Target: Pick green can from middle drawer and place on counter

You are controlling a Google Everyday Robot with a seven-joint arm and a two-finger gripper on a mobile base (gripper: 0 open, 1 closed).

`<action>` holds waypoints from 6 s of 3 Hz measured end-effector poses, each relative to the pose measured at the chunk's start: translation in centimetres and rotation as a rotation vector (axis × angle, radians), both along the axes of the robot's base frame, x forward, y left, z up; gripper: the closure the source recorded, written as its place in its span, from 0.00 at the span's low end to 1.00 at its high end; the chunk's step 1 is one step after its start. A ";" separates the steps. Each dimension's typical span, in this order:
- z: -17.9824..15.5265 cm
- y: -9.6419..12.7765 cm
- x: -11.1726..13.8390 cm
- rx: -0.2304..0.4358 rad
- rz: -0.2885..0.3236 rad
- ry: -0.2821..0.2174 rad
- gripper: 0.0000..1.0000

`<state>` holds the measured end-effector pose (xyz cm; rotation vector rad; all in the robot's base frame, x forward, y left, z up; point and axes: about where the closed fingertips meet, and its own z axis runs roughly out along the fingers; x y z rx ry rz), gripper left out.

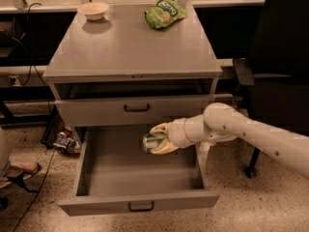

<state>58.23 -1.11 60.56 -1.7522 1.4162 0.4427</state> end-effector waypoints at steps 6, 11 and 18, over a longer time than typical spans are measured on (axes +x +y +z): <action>17.7 -12.7 3.6 0.038 -0.215 -0.137 1.00; 30.2 -14.0 11.0 0.071 -0.186 -0.212 1.00; 26.6 -1.6 21.4 0.106 -0.056 0.010 0.05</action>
Offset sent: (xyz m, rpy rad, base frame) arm 0.0089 -0.0336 0.0446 -0.0254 -0.0736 -0.0358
